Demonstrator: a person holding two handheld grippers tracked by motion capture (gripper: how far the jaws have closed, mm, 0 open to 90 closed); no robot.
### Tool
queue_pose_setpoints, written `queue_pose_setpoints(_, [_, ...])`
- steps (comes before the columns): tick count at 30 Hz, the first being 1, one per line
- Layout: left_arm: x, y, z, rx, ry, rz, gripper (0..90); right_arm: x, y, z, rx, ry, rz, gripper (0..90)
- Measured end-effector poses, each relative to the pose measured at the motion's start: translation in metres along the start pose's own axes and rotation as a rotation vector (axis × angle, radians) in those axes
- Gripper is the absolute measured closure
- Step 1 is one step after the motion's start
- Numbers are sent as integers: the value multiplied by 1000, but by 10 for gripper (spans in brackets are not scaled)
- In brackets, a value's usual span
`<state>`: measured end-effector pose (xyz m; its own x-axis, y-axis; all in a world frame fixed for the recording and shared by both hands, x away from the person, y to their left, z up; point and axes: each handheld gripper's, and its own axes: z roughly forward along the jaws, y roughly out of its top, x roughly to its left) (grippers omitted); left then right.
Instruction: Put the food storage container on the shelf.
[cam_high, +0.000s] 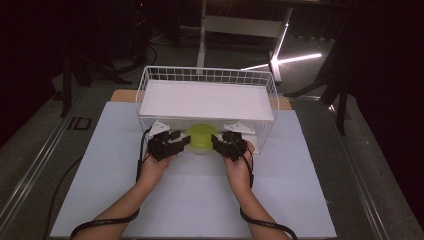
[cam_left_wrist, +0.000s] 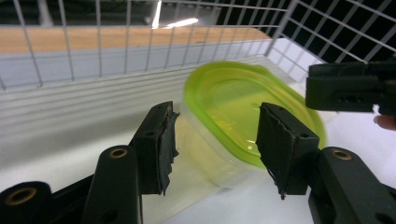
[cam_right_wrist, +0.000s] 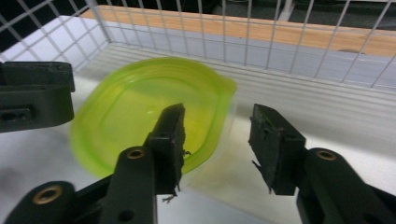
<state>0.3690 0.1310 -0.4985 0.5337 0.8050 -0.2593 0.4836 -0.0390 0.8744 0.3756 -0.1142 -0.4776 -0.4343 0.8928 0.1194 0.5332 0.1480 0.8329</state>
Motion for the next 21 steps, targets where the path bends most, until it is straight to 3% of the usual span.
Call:
queue_pose_setpoints(1, [-1,-2,-5,1,6,31,477,1,0,-3,-3,2,-4,556])
queue_pose_setpoints(7, [-2,-5,-25,-17,-36,20,469,7,-4,-20,-19,23,-23,639])
queue_pose_setpoints(9, [-5,-9,-38,-18,-40,34,405,10,-9,-30,-23,37,-17,731])
queue_pose_setpoints(12, [-9,-14,-51,-6,-40,62,367,14,-15,-34,26,68,-45,898])
queue_pose_setpoints(14, [-11,-17,-56,2,-37,60,289,15,-18,-34,40,78,-55,899])
queue_pose_setpoints(15, [-11,-21,-61,20,-61,87,289,17,-21,-34,53,81,-63,900])
queue_pose_setpoints(16, [-13,-24,-65,24,-57,116,212,18,-23,-34,58,82,-68,900])
queue_pose_setpoints(17, [-15,-27,-68,25,-32,119,171,19,-25,-34,58,84,-64,900])
queue_pose_setpoints(21, [-17,-37,-81,-9,-81,77,67,24,-30,-29,65,90,-57,900])
